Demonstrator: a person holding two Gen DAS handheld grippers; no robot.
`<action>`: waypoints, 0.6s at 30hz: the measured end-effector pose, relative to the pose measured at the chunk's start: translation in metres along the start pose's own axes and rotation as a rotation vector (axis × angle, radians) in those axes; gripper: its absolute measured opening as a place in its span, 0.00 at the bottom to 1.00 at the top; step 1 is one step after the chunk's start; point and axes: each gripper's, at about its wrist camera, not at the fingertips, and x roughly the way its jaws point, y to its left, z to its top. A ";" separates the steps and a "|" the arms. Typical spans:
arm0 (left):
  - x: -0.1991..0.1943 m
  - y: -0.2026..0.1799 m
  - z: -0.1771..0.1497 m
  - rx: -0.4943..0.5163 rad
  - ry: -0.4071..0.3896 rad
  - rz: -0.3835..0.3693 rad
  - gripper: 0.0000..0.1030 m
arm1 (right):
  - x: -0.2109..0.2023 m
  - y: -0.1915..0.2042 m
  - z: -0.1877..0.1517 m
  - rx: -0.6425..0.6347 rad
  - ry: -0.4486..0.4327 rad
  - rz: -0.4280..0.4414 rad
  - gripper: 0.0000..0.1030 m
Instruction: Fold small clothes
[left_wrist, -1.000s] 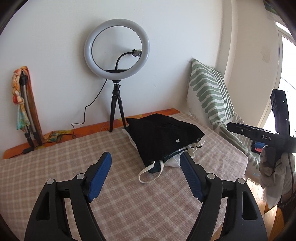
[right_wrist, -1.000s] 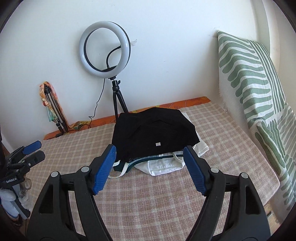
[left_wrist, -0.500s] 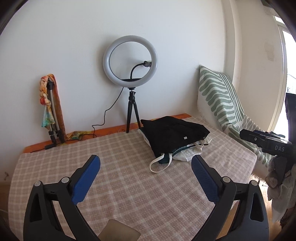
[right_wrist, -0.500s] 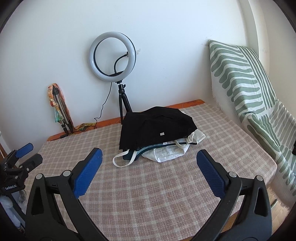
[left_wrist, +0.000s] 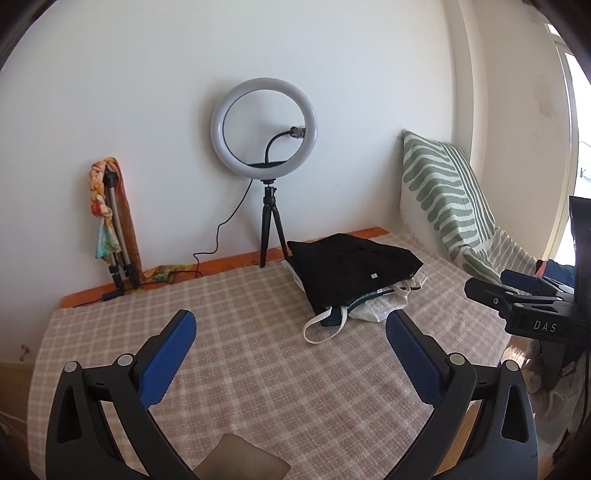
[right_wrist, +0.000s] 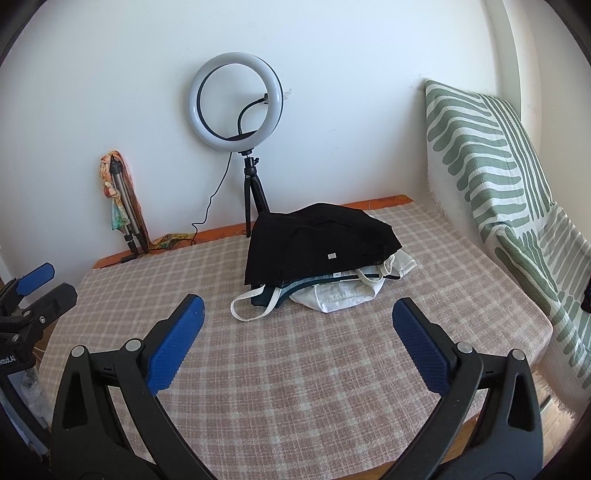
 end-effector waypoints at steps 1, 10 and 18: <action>-0.001 -0.001 -0.001 -0.001 0.001 -0.002 0.99 | -0.001 0.001 -0.001 -0.002 -0.004 -0.005 1.00; -0.005 -0.002 -0.006 -0.014 0.034 -0.032 0.99 | -0.011 0.004 -0.006 0.008 -0.013 -0.010 1.00; -0.012 -0.005 -0.006 -0.007 0.029 -0.034 0.99 | -0.017 0.008 -0.006 0.003 -0.027 0.001 1.00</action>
